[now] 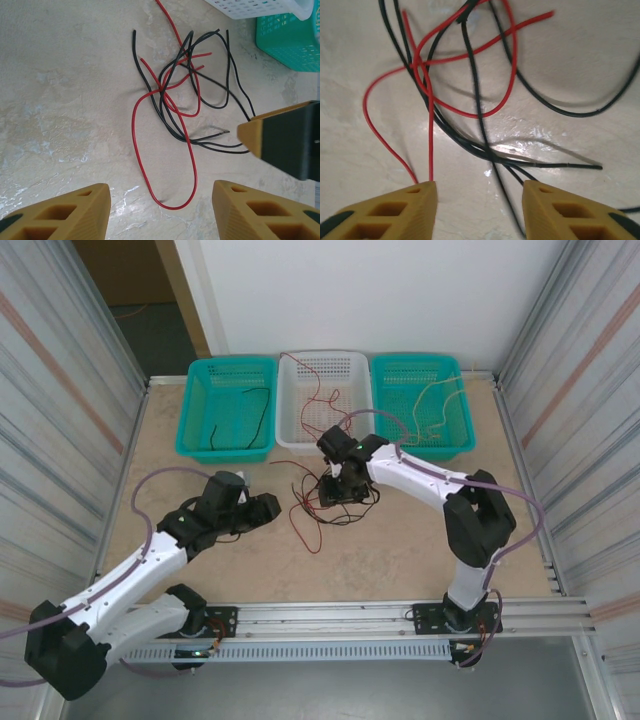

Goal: Untangle the cables

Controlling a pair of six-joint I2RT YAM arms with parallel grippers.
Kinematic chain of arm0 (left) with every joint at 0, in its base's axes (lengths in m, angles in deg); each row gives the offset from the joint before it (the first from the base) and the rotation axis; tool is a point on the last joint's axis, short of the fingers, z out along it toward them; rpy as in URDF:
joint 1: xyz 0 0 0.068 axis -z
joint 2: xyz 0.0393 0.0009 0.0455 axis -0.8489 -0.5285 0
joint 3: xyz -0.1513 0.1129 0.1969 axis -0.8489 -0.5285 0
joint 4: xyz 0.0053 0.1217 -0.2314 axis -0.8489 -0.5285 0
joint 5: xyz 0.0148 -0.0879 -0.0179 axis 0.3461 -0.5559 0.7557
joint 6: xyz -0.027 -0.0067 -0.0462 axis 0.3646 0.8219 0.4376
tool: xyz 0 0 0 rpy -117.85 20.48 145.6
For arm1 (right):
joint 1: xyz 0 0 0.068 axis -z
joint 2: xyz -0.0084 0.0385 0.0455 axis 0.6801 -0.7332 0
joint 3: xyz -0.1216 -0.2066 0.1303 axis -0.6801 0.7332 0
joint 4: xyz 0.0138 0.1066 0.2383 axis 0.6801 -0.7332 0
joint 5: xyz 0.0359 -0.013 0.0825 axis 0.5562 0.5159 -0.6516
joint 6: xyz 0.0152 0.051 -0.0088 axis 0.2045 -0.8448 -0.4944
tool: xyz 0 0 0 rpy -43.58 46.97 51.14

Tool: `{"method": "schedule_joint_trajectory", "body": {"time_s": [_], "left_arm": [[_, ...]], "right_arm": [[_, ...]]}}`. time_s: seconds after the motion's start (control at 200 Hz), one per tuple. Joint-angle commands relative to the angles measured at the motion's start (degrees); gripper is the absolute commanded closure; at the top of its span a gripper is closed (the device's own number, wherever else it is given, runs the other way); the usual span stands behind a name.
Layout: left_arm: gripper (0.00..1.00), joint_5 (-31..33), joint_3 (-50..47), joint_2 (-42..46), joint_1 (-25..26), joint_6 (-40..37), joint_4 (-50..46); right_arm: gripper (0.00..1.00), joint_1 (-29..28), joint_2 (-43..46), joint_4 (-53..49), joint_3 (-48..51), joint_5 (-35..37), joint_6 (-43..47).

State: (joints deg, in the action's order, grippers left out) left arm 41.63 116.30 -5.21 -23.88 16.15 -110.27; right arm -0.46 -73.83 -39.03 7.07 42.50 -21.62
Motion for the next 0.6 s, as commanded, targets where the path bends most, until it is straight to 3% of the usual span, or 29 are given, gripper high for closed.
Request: {"method": "schedule_joint_trajectory", "body": {"time_s": [0.0,0.115,0.426,0.596], "left_arm": [[0.44,-0.5,2.0,0.9,-0.3,0.4,-0.4],[0.42,-0.9,2.2,1.8,-0.3,-0.4,-0.3],[0.41,-6.2,1.3,3.7,0.0,-1.4,14.3],[0.41,-8.0,3.3,2.6,2.5,-5.2,21.3]], "right_arm": [[0.81,-0.2,-1.5,-2.2,-2.9,3.0,2.7],[1.0,-1.2,0.6,-2.3,-3.4,3.0,3.6],[1.0,-1.8,24.2,8.5,2.9,-4.8,1.4],[1.0,-1.2,30.1,11.7,1.8,-4.6,-2.0]]}}
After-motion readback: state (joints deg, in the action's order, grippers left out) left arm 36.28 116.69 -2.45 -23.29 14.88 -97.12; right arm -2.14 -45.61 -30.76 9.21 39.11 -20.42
